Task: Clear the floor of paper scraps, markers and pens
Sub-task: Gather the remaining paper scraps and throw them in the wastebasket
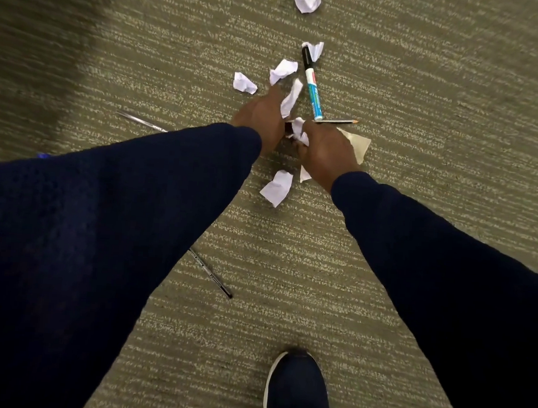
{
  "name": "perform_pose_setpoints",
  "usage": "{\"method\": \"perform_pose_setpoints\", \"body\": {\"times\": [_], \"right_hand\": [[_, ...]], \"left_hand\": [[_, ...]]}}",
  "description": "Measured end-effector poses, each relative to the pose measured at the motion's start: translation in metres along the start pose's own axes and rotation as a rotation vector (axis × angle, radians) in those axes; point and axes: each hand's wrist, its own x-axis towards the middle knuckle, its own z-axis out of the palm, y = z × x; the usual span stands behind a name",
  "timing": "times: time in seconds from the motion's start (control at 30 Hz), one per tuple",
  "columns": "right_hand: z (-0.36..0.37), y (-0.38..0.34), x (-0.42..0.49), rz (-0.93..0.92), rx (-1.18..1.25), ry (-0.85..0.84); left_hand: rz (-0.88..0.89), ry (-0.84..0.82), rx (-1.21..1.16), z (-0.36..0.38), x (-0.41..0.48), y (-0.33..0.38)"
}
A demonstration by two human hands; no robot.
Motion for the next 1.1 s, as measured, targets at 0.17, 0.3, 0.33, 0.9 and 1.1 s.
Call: {"method": "perform_pose_setpoints", "body": {"times": [0.17,0.3,0.33,0.9,1.1], "right_hand": [[-0.021,0.008,-0.007,0.114,0.207,0.037],[-0.048,0.020,-0.027,0.267,0.503,0.169],[-0.051,0.027,-0.031,0.332,0.568,0.187],[-0.016,0.016,-0.060,-0.252,-0.118,-0.040],[-0.006,0.016,-0.045,-0.222,-0.218,-0.053]], "left_hand": [[-0.035,0.133,-0.220,0.002,-0.009,-0.008],[0.128,0.250,-0.246,0.007,-0.051,-0.022],[0.182,0.239,-0.231,0.011,-0.062,-0.027],[0.269,0.000,0.104,0.053,-0.116,-0.027],[0.401,-0.023,0.374,0.062,-0.119,-0.035]]}}
